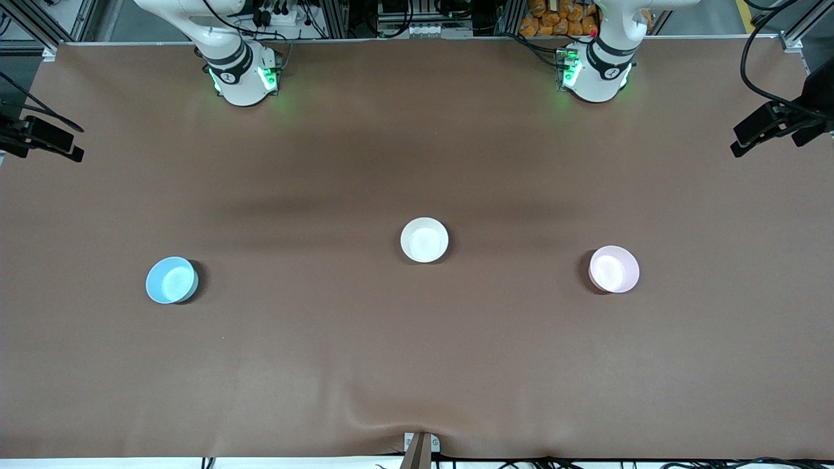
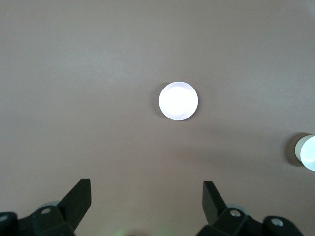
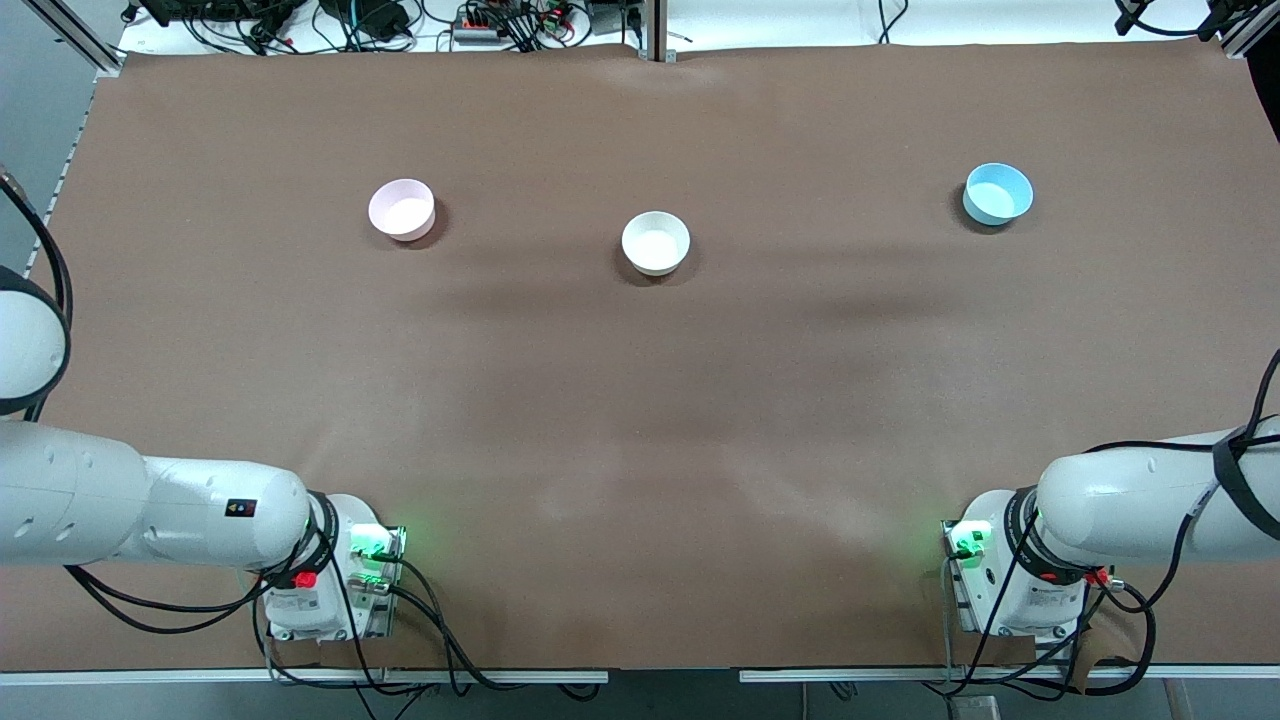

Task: Stack pink and blue bowls on white bowl

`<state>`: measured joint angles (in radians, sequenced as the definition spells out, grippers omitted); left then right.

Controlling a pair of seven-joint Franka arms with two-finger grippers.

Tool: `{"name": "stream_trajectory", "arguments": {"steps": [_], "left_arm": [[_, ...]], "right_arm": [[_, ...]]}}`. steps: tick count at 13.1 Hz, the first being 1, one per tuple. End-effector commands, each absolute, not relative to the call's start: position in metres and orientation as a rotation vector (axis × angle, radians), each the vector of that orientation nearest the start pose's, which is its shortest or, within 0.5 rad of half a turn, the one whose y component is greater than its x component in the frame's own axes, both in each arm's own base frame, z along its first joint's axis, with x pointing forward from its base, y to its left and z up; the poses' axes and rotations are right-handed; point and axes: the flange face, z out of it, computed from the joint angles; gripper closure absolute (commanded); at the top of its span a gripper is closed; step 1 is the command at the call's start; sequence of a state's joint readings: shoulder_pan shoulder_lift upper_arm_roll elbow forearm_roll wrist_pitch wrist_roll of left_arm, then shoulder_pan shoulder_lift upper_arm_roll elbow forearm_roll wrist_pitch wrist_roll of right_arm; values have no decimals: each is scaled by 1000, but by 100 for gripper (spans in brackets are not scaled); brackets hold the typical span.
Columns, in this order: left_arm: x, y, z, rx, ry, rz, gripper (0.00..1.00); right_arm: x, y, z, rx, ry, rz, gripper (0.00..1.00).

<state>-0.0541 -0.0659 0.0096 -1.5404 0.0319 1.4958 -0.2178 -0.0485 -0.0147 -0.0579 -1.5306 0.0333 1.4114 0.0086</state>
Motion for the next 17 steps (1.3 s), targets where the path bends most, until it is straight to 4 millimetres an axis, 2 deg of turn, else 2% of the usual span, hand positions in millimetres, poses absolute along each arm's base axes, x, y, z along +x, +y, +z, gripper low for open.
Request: {"name": "stream_trajectory", "arguments": {"steps": [1,3,5,10,15,17], "left_arm": [[521,-19,668,-3112,-247,-30,0],[524,-14,665,-3108,-264,-23,0],[530,-14,674,-3105,-272,-57,0],[535,-11,668,-3103,-276,-38,0],[526,-11,662,-3096,-274,61,0],[526,-11,663,-3096,-277,57,0]], "right_arm": [[533,-50,636,-3096,187,172,0],[533,-51,636,-3096,190,172,0],[533,-50,636,-3096,187,172,0],[534,-51,635,-3096,190,177,0],[535,-52,621,-3092,195,214,0],[537,-54,607,-3092,195,224,0]]}}
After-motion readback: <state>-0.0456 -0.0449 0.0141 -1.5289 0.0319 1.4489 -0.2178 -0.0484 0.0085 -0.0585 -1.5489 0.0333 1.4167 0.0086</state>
